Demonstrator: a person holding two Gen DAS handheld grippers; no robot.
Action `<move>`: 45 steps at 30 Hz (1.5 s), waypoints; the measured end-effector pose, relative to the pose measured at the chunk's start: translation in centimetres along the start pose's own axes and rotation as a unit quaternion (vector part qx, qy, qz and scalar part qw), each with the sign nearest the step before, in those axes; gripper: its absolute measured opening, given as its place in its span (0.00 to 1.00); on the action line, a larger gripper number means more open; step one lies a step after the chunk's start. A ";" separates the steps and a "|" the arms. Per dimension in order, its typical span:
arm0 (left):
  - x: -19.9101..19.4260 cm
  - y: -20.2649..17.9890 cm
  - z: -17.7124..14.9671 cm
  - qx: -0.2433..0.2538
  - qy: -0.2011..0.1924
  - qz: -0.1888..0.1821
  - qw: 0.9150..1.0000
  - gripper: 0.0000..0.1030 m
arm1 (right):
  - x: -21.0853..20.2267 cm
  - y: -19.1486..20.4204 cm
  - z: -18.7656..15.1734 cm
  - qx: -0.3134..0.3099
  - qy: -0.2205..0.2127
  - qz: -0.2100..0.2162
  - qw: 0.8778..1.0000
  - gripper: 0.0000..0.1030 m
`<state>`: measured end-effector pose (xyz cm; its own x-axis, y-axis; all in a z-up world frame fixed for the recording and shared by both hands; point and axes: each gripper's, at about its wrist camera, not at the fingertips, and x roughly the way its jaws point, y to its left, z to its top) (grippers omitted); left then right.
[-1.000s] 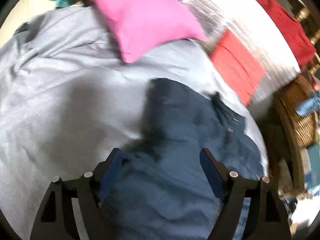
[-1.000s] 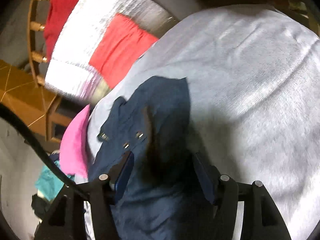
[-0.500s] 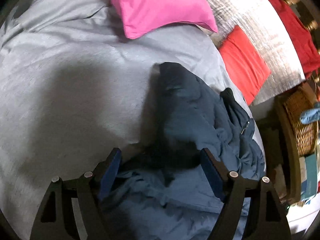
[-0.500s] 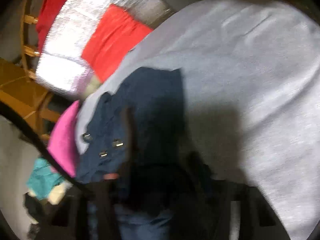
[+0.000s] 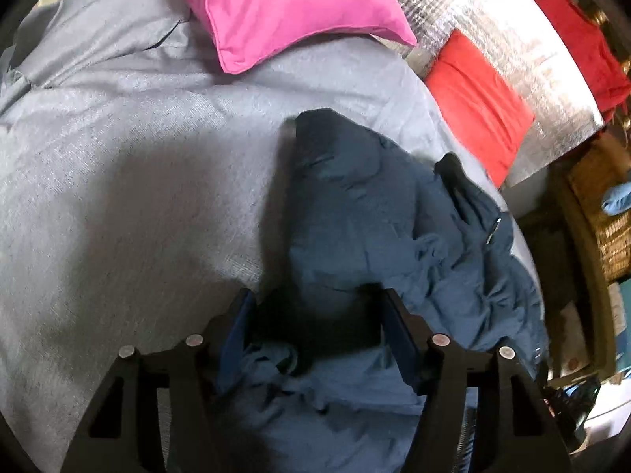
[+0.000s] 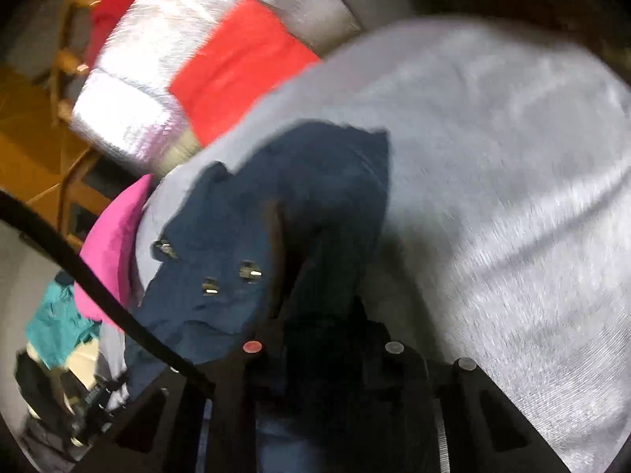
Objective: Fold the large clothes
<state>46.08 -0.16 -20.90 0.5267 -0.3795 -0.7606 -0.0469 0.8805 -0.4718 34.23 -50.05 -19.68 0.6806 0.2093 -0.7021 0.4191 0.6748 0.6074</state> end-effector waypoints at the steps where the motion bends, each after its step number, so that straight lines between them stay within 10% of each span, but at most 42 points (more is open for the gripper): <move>1: -0.2 -0.1 0.0 0.002 0.002 0.003 1.000 0.64 | 0.1 -0.5 0.1 0.017 0.006 0.011 1.000 0.30; 6: -1.3 -0.3 0.1 -0.006 0.004 0.009 1.000 0.64 | -1.3 -0.8 0.4 0.025 0.011 0.007 1.000 0.54; 20: -6.5 0.3 -2.0 0.059 -0.019 0.072 0.996 0.68 | -6.1 -2.3 -0.8 -0.013 0.003 0.017 1.000 0.54; 45: -18.4 9.9 -17.8 0.075 -0.032 0.066 0.994 0.73 | -19.3 -2.4 -15.0 -0.071 -0.048 0.140 0.986 0.67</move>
<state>20.81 10.45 -19.53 0.5778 -0.2426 -0.7793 0.0055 0.9559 -0.2935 11.14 -45.09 -13.14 0.8139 0.3386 -0.4722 0.1225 0.6944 0.7091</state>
